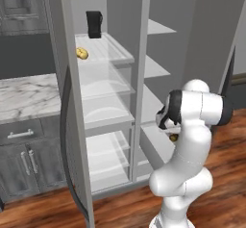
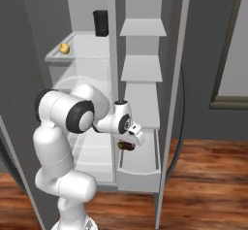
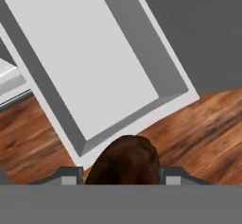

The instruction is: Take the sweet potato and potato from the fridge shelf and place them in the freezer drawer to begin freezing them.

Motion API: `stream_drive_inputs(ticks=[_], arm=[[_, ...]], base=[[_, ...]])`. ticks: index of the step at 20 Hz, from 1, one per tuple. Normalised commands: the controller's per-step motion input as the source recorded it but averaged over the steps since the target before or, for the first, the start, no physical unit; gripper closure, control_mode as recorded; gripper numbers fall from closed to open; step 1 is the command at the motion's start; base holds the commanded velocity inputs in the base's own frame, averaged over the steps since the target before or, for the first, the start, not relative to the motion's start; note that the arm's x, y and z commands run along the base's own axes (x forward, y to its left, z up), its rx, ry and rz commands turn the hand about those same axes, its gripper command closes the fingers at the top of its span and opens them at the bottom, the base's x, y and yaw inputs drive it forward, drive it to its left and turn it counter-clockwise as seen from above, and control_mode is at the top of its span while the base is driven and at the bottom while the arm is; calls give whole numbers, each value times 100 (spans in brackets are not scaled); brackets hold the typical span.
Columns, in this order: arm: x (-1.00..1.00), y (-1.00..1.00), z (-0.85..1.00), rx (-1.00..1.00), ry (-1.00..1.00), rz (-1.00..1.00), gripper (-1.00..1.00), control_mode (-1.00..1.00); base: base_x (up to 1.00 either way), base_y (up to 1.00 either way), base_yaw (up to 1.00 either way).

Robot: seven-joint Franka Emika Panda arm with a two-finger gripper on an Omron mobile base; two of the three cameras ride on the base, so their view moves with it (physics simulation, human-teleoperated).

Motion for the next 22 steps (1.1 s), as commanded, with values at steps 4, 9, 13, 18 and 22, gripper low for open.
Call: stream_drive_inputs(ticks=[4,9,13,18,22], arm=[[21,-1,-49,0,0,-1,100,-100],[29,-7,-44,0,-2,0,100,-100],[27,-12,-40,0,0,0,100,-100],[24,-17,-47,0,0,0,100,-100],[30,-21,-39,1,0,0,100,-100]], base=[[0,0,0],[0,0,0],[0,0,0],[0,0,0],[0,0,0]])
